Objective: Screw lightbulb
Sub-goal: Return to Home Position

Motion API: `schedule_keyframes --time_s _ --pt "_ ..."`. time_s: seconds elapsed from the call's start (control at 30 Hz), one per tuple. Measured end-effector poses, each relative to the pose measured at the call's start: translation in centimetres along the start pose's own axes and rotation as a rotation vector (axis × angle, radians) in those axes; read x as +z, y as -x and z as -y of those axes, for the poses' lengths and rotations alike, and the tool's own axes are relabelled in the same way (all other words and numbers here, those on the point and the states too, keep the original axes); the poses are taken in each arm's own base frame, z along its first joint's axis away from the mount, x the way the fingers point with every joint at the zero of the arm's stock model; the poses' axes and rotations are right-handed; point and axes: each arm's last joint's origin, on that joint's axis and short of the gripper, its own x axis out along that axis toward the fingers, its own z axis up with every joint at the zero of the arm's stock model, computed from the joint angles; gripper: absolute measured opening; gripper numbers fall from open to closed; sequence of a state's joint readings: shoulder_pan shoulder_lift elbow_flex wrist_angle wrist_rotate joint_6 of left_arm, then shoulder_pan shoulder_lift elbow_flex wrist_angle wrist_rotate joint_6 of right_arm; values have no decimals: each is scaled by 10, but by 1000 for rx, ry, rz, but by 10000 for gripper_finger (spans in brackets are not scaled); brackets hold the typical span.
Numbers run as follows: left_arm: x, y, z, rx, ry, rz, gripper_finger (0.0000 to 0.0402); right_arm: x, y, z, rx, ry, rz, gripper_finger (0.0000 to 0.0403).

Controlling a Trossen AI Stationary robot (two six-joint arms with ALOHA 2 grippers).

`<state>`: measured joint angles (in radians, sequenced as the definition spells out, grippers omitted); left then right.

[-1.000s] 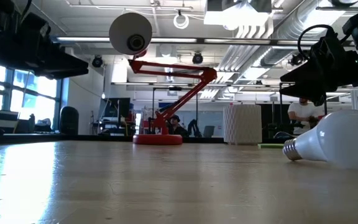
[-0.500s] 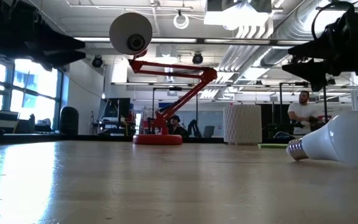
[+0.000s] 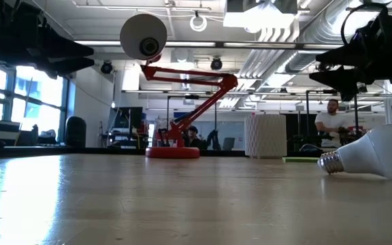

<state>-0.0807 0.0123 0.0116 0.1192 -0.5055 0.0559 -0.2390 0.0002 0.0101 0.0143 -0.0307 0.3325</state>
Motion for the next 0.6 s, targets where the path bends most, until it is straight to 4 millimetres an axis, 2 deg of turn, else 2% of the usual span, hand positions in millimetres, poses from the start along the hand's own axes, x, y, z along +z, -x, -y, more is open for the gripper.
schedule_keyframes --time_s 0.23,0.47,0.6 --pt "1 0 1 -28 44 9 279 0 0 0 2 0 0 247" --pt "-10 1 11 -366 -18 -89 279 -3 0 -10 100 -3 -34 247" --pt "-12 1 13 -405 -48 -104 279 -5 1 -15 152 -4 -52 247"
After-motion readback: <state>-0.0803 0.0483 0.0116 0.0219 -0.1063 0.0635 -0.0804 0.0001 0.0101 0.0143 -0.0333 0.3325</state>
